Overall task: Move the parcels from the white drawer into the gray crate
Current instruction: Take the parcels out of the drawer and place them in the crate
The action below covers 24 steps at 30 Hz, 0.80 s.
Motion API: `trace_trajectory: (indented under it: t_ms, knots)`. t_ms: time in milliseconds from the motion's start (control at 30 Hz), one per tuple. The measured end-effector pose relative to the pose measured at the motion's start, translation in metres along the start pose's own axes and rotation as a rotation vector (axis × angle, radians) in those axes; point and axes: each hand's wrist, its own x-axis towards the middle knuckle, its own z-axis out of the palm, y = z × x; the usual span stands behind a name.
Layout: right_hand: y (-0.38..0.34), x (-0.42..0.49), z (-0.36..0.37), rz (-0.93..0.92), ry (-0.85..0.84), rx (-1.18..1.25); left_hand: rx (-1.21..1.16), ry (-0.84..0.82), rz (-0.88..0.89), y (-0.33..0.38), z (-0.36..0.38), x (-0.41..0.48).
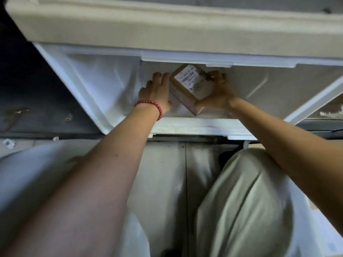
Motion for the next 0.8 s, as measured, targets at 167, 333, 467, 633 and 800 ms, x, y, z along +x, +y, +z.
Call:
trace_trajectory:
  t_ms: [167, 333, 467, 633, 800]
  knots:
    - [-0.019, -0.061, -0.014, -0.159, 0.109, 0.079, -0.292, 0.122, -0.083, 0.013, -0.016, -0.051]
    - [-0.020, -0.118, -0.022, -0.154, 0.150, 0.238, -0.414, 0.202, -0.076, 0.025, -0.039, -0.105]
    - [-0.016, -0.162, -0.014, -0.131, 0.119, 0.436, -0.429, 0.160, -0.070, 0.027, -0.047, -0.152]
    - [-0.019, -0.221, 0.000, -0.111, 0.073, 0.775, -0.514, 0.159, -0.103, 0.029, -0.058, -0.199]
    - [-0.022, -0.245, 0.019, 0.065, -0.059, 1.264, -0.520, 0.244, -0.044, 0.034, -0.063, -0.232]
